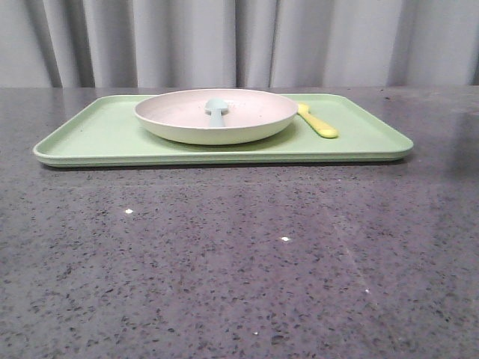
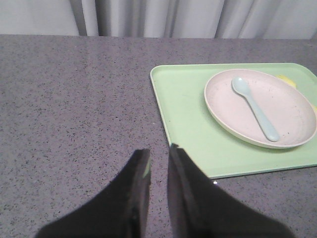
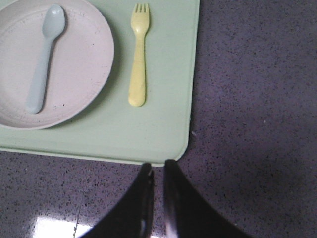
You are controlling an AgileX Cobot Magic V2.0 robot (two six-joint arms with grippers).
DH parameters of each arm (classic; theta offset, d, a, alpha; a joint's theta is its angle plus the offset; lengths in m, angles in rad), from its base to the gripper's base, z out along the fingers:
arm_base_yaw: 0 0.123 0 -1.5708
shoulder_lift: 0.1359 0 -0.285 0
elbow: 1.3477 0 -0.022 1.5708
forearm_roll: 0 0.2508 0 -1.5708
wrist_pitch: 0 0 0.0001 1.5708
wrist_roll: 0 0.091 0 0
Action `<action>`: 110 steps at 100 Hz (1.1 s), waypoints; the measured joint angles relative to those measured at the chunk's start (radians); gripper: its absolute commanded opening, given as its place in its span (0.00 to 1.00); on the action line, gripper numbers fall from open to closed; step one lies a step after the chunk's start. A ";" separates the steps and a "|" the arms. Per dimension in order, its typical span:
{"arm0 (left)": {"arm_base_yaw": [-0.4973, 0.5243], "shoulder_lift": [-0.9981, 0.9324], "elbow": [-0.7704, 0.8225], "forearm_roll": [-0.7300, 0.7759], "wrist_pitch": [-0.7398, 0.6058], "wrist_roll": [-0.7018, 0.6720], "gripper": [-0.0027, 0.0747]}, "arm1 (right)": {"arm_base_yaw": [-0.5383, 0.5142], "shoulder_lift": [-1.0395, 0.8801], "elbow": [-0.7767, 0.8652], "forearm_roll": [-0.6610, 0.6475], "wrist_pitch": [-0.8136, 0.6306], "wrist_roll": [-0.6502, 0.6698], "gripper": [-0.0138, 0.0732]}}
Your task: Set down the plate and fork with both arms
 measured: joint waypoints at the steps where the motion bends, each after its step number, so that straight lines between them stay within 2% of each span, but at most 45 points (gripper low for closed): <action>1: 0.000 -0.003 0.000 0.000 0.000 0.000 0.01 | 0.000 -0.013 0.007 0.000 -0.003 0.000 0.10; 12: 0.000 -0.021 0.000 0.009 0.000 0.000 0.01 | 0.000 -0.120 0.124 -0.009 -0.067 0.000 0.06; 33: 0.000 -0.081 0.012 0.027 -0.001 0.000 0.01 | 0.000 -0.340 0.346 -0.023 -0.193 0.000 0.05; 58: 0.000 -0.185 0.115 0.033 -0.017 0.000 0.01 | 0.000 -0.593 0.562 -0.025 -0.272 0.000 0.05; 84: 0.000 -0.312 0.207 0.033 -0.038 0.000 0.01 | 0.000 -0.794 0.695 -0.029 -0.291 0.000 0.05; 110: 0.000 -0.357 0.230 0.033 -0.040 0.000 0.01 | 0.000 -0.848 0.719 -0.031 -0.296 0.000 0.05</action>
